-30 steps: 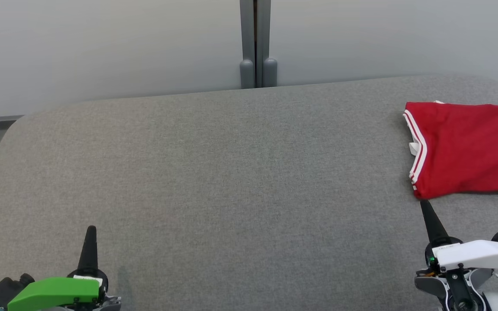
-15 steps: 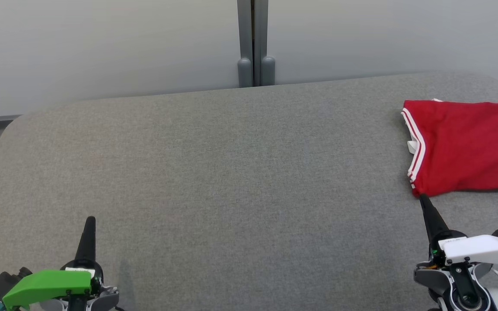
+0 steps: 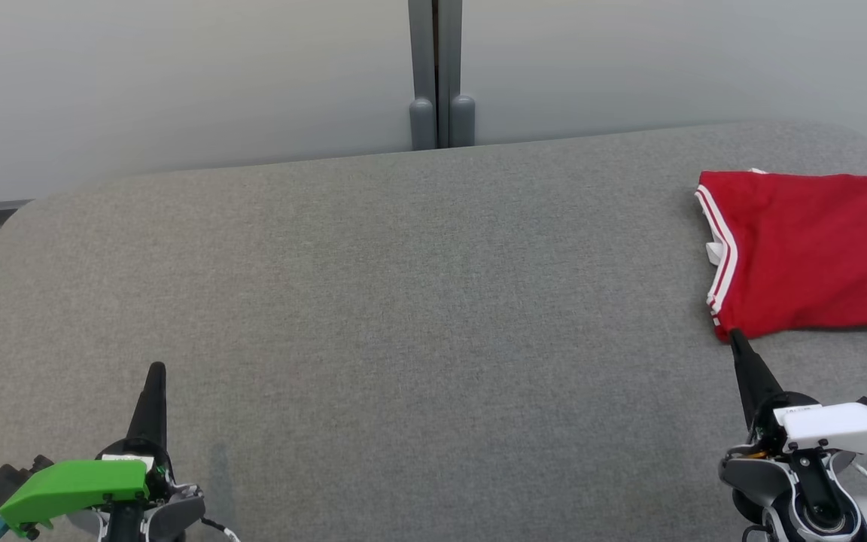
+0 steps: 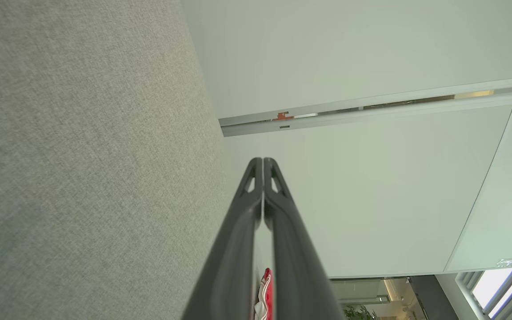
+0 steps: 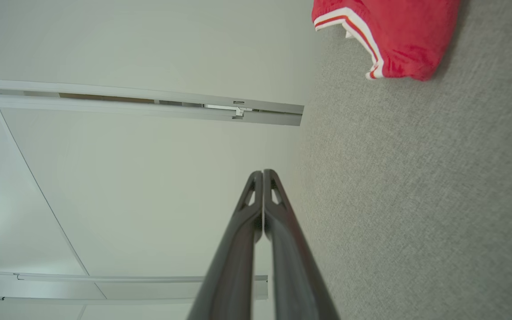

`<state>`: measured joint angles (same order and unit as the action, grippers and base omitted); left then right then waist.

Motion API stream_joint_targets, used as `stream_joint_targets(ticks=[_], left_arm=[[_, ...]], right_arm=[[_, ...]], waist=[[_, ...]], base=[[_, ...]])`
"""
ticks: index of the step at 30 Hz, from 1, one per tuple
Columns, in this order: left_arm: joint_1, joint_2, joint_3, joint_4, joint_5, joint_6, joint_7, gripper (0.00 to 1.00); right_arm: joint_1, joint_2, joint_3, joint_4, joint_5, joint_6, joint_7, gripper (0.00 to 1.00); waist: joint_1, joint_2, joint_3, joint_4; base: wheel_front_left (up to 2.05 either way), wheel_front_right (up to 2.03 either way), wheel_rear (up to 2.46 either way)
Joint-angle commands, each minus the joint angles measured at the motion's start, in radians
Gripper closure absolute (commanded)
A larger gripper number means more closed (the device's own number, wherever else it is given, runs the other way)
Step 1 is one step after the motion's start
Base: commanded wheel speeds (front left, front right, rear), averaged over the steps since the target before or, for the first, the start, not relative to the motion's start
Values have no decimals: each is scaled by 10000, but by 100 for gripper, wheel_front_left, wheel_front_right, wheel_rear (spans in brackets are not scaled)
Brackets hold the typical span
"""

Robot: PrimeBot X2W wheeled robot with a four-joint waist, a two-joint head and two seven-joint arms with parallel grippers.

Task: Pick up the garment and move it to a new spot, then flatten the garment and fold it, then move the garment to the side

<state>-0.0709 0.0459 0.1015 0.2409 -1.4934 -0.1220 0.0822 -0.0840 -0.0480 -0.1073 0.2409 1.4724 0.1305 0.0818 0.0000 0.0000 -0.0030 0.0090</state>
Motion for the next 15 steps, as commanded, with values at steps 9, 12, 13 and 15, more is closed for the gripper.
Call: stream_joint_targets(ticks=[9, 12, 13, 15], left_arm=[[-361, 72, 108, 30, -697, -90, 205, 100], [-407, 72, 121, 39, -897, -107, 243, 100], [-408, 73, 126, 42, -950, -113, 267, 100], [-437, 74, 136, 50, -1079, -124, 315, 100]], right_arm=[[-233, -38, -57, 24, 823, 4, 217, 100], [-264, -38, -68, 34, 1054, 4, 258, 100], [-270, -39, -70, 38, 1106, 4, 282, 100], [-290, -39, -75, 44, 1242, 4, 317, 100]], waist=[[0, 0, 31, -45], [0, 0, 41, -60], [0, 0, 44, -65], [0, 0, 51, -74]], base=[[0, 0, 0], [0, 0, 0], [0, 0, 0], [0, 0, 0]])
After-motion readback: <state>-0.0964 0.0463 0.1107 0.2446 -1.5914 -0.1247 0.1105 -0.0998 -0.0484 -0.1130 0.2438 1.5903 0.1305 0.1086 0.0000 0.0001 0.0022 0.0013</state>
